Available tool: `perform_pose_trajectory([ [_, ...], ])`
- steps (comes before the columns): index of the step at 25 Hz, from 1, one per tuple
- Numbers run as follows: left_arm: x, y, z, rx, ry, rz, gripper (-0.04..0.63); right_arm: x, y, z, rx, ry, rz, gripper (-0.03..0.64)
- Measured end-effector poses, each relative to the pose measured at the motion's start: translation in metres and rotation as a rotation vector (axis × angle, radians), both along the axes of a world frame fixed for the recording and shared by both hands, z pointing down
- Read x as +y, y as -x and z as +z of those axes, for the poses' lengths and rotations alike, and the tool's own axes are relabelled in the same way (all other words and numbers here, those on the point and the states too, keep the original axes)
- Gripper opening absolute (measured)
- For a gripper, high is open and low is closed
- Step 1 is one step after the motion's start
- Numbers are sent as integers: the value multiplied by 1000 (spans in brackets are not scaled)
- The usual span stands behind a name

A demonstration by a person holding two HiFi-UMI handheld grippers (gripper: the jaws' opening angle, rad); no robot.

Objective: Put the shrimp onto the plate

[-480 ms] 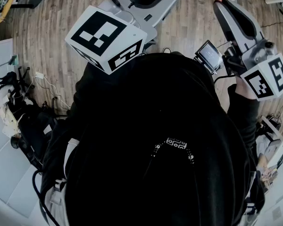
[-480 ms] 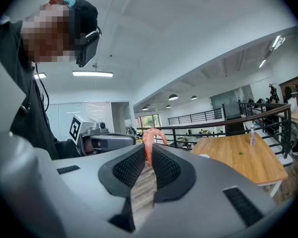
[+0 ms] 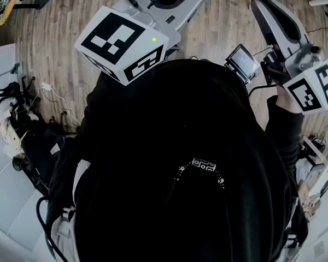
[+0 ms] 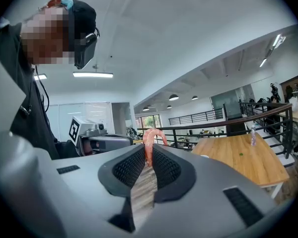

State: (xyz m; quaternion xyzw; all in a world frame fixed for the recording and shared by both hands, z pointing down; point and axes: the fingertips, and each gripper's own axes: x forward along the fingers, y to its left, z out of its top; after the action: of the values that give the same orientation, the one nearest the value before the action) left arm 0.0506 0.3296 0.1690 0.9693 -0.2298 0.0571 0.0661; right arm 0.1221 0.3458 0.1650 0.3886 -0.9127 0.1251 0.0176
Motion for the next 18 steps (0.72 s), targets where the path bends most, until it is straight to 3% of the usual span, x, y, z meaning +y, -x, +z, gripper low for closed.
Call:
perform_pose_trajectory([
  [8, -12, 12, -4, 10, -3, -57, -2, -9, -2, -3, -15, -4, -15, 58],
  [18, -7, -26, -3, 20, 11, -18, 0, -15, -35, -1, -46, -7, -23, 58],
])
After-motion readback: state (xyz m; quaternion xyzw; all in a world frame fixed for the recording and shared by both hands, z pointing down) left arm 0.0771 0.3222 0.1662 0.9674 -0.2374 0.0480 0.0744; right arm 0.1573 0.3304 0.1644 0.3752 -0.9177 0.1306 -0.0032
